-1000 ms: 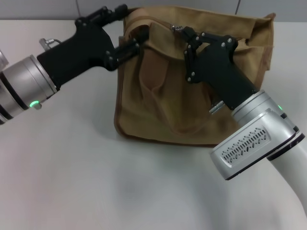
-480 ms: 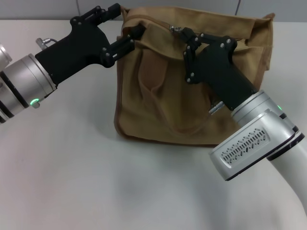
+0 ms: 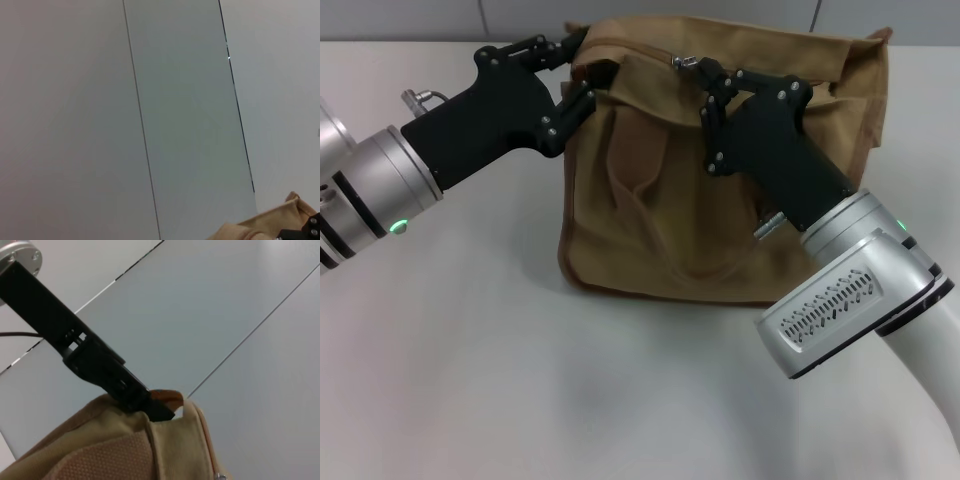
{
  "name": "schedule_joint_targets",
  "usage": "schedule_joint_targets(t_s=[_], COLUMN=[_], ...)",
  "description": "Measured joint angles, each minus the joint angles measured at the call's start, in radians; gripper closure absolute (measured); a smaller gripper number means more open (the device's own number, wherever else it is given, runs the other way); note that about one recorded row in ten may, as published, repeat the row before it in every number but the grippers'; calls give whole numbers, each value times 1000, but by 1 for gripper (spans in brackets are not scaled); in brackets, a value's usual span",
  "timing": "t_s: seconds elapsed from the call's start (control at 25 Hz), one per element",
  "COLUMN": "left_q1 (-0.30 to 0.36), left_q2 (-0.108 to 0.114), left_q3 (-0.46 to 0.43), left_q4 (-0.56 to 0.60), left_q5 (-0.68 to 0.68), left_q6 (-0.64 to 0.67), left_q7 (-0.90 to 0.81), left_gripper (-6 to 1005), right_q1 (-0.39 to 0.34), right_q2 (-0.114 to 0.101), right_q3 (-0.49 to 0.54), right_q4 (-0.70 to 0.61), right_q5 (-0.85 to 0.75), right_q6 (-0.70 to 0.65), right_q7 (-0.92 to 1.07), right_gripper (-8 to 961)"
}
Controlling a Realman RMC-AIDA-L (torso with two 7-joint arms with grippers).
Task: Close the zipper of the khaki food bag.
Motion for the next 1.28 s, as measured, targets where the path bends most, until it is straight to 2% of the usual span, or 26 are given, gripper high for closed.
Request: schedule_joint_targets(t_s=[0.2, 0.32, 0.52, 0.76, 1.12, 1.28], left_q1=[2, 5, 19, 31, 61, 62], left_q2=[0, 0, 1, 7, 8, 8], left_q3=[0, -3, -3, -10, -89, -98], left_q4=[0, 0, -3, -14, -31, -39], left_q5=[0, 0, -35, -64, -64, -64], left_q6=[7, 15, 22, 22, 26, 26], left_q7=[0, 0, 1, -17, -23, -23], left_gripper=[616, 814, 968, 969, 969, 970], right_q1=[-1, -2, -7, -13, -50, -67], right_q2=[0, 0, 0, 0, 0, -1], right_q3=[0, 0, 5, 7, 11, 14], right_q4=[1, 1, -1, -4, -12, -19], right_q5=[0, 0, 0, 1, 8, 11], right_q6=[1, 1, 2, 1, -5, -8], right_q7=[0, 0, 0, 0, 13, 34], right_gripper=[954, 954, 954, 954, 955, 955])
